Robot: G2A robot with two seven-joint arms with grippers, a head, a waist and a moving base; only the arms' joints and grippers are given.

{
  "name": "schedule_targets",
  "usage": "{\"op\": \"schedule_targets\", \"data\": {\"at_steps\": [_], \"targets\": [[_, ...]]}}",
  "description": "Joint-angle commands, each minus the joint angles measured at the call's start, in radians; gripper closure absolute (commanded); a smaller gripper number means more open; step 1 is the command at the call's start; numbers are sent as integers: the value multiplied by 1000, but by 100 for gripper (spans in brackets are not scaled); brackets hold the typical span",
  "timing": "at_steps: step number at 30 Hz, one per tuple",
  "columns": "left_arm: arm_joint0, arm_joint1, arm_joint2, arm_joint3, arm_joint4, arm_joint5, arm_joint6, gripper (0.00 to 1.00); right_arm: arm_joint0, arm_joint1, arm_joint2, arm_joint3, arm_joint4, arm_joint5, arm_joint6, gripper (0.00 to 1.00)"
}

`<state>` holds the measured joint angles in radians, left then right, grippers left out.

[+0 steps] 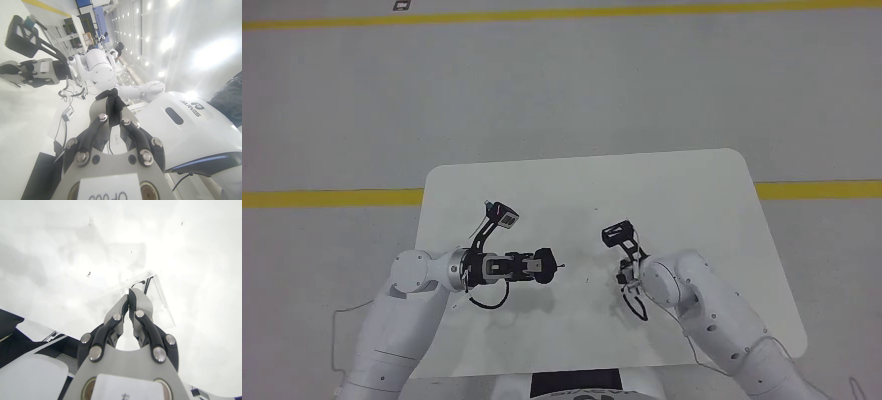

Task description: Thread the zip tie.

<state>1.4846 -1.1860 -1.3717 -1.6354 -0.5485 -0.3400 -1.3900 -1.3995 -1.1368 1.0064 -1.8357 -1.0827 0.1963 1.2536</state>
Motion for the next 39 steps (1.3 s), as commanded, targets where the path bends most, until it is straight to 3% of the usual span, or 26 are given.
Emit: {"op": "schedule_targets", "data": {"at_steps": [1, 11, 15, 24, 31, 39], "targets": [[0, 0, 0, 0, 0, 0, 0, 100, -19, 4, 29, -23, 18, -6, -11, 100], [0, 0, 0, 0, 0, 0, 0, 100, -133, 25, 209, -134, 184, -28, -103, 100], [0, 0, 0, 0, 0, 0, 0, 100, -183, 25, 297, -133, 390, -46, -185, 100], [0, 0, 0, 0, 0, 0, 0, 100, -183, 25, 297, -133, 390, -46, -185, 100], [0, 0, 0, 0, 0, 0, 0, 100, -251, 17, 378, -167, 611, -73, -429, 100], [0, 0, 0, 0, 0, 0, 0, 100, -395, 6, 498, -182, 960, -224, -686, 100]]}}
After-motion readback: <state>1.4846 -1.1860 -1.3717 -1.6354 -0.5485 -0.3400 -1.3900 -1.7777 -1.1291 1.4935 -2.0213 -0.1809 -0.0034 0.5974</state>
